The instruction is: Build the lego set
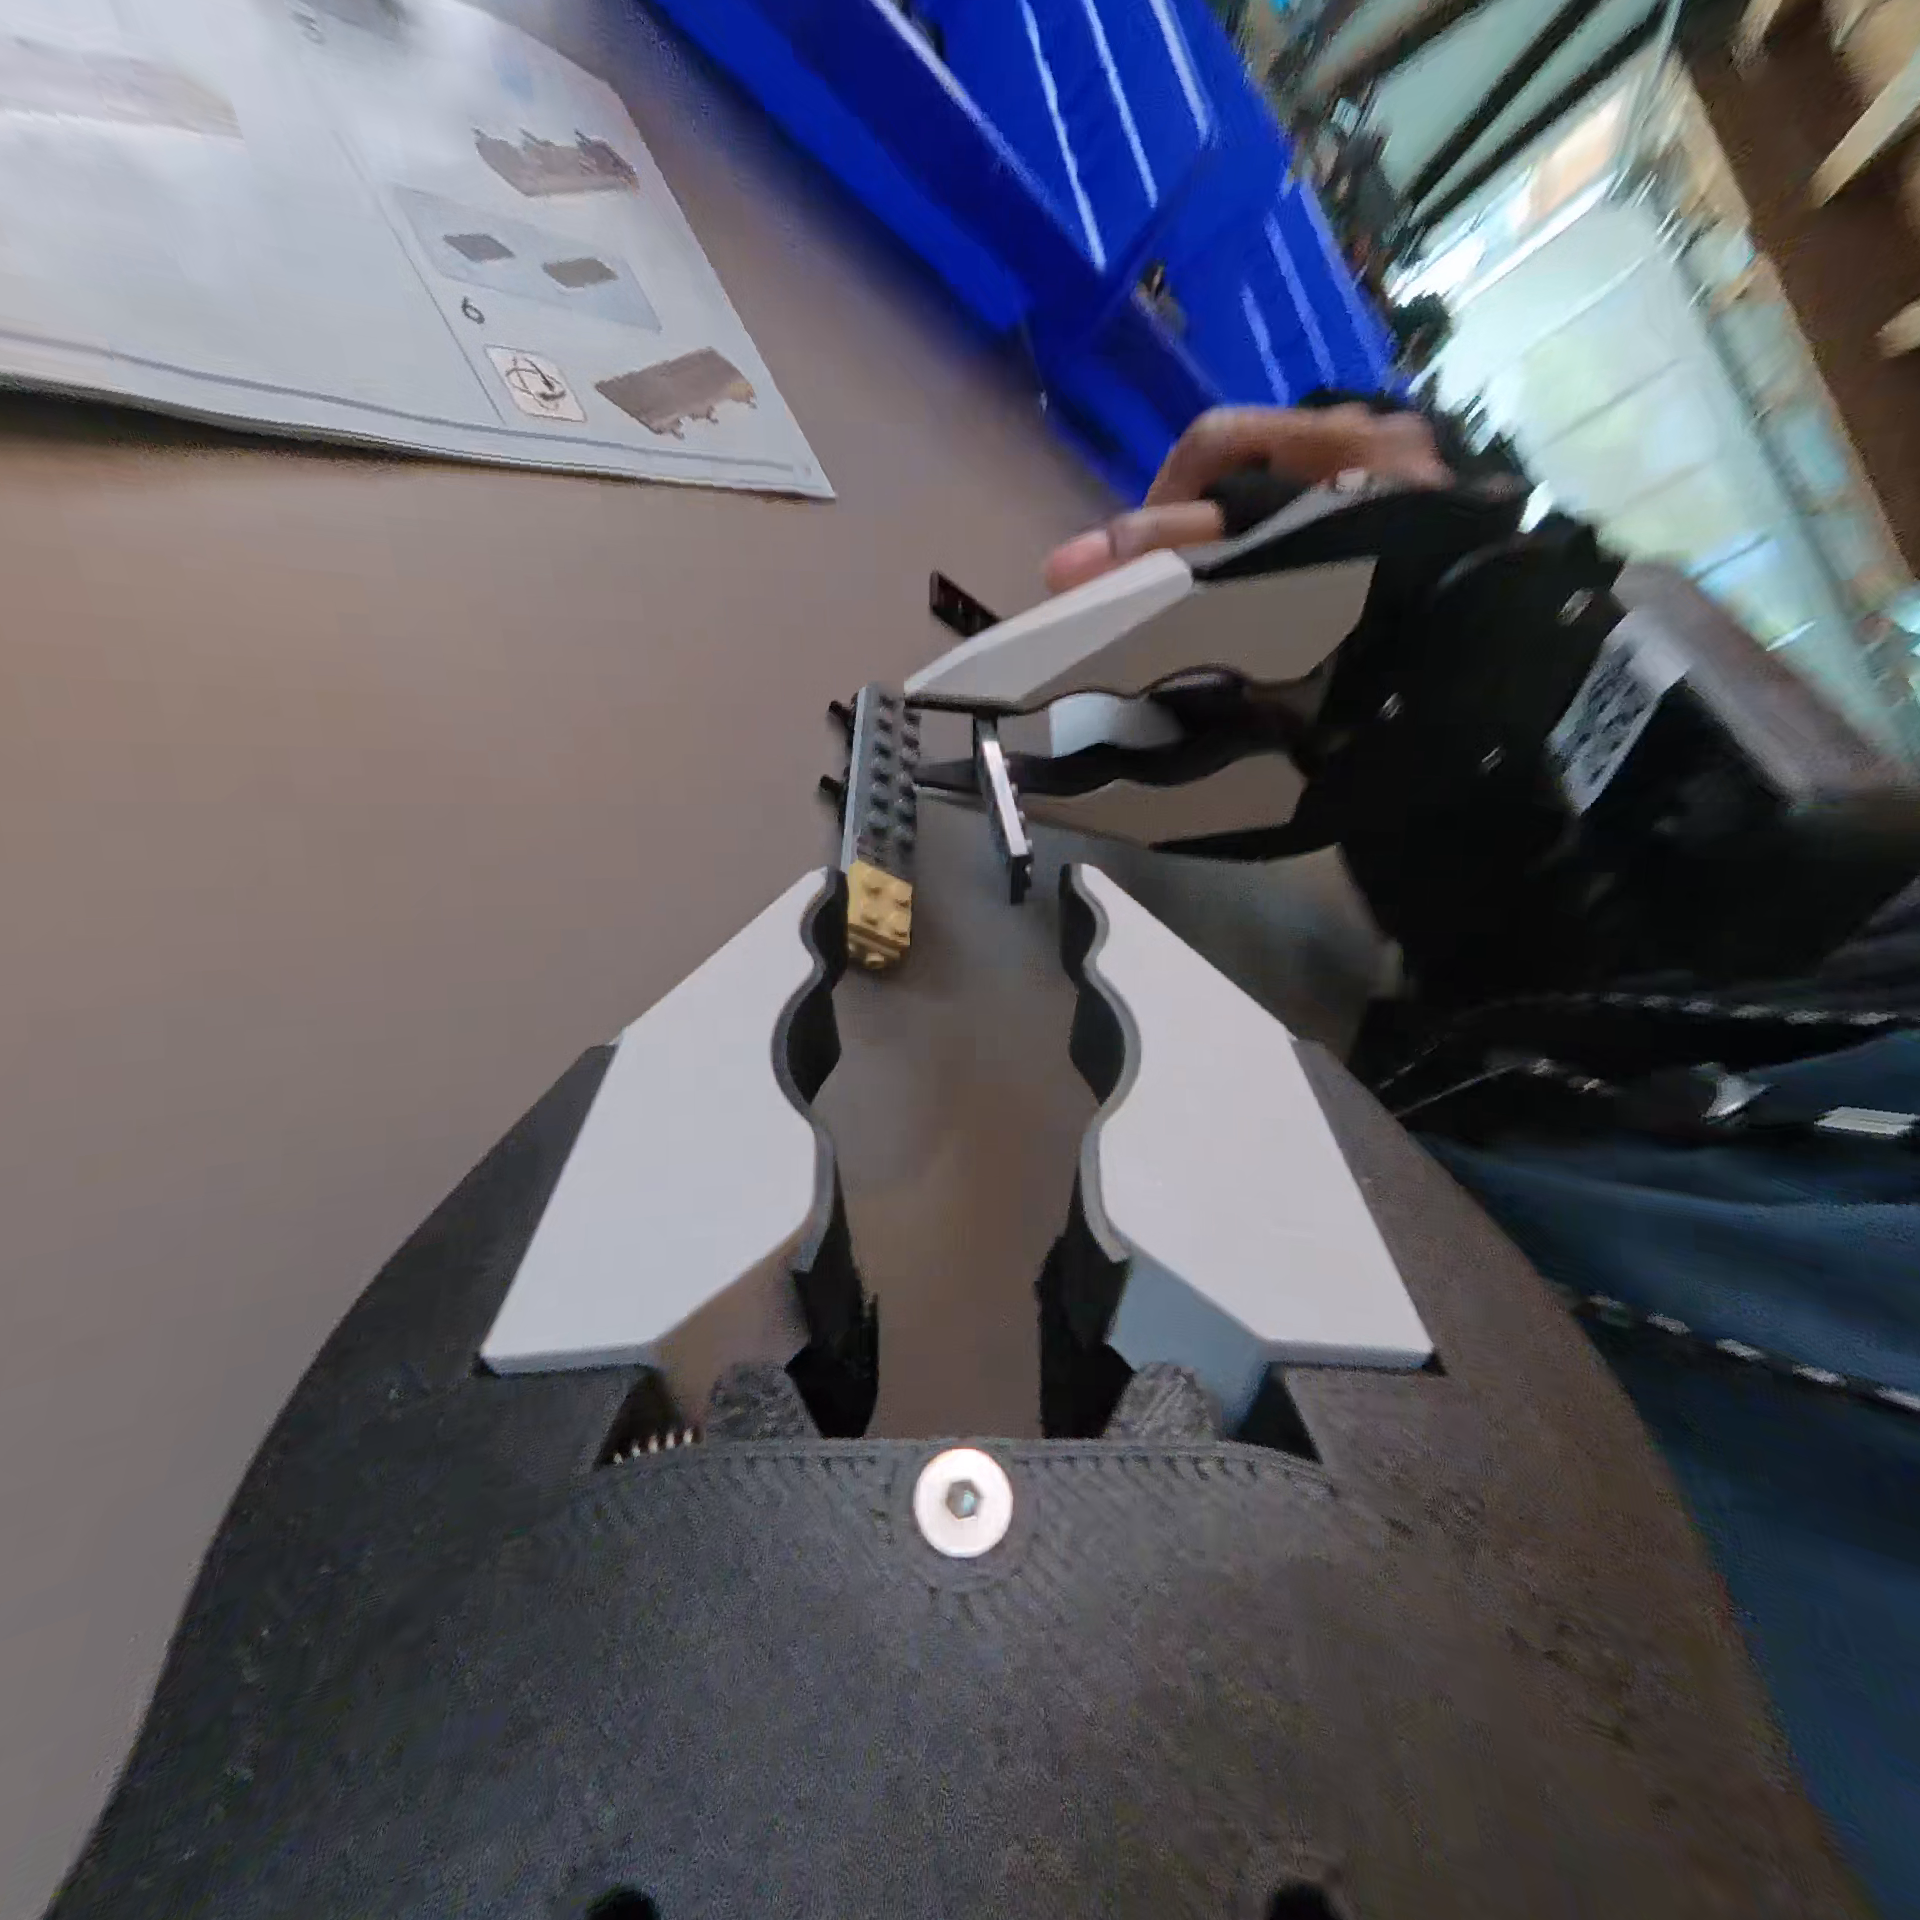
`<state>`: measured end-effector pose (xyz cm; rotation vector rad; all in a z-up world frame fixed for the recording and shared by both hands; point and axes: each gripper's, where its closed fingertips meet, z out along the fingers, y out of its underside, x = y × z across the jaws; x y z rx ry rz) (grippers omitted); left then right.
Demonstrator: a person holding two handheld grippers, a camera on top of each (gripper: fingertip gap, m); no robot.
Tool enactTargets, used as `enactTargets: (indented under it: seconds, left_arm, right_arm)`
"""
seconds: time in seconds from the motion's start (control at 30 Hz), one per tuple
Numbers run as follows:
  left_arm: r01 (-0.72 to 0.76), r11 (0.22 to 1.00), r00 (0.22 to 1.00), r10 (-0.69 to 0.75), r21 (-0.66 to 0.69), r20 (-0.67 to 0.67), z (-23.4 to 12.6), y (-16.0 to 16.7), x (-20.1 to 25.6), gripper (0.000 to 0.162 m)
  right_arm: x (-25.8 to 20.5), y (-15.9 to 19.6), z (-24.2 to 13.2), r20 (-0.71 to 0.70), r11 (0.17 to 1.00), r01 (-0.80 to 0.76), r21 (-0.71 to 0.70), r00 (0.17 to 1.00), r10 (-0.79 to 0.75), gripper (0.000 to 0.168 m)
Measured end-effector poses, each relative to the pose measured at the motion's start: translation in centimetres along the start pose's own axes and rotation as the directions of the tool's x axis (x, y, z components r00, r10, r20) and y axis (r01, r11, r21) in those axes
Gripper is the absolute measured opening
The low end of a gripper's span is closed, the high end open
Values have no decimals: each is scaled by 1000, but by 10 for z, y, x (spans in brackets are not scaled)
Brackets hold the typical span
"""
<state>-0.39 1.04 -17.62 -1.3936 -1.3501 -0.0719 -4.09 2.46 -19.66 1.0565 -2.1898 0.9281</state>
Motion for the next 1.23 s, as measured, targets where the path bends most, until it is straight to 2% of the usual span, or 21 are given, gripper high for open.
enactTargets:
  seconds: [0.23,0.4,0.63,0.9,1.23]
  left_arm:
    - [-245,961,961,259,-125,103,12,16,1,43]
    - [-318,930,921,349,-184,170,16,22,-5,43]
    - [-340,911,896,389,-232,215,19,27,-11,42]
    - [-337,911,892,390,-239,228,19,27,-12,41]
    - [-315,923,904,363,-220,225,17,25,-12,40]
  right_arm:
    - [-9,3,-1,154,997,6,-72,988,5,19]
    - [-14,4,0,240,994,-24,-103,969,49,19]
    - [-15,4,2,298,992,-52,-117,951,85,19]
    - [-12,5,4,300,989,-85,-121,947,118,21]
    - [-14,7,-2,316,988,-124,-97,937,149,30]
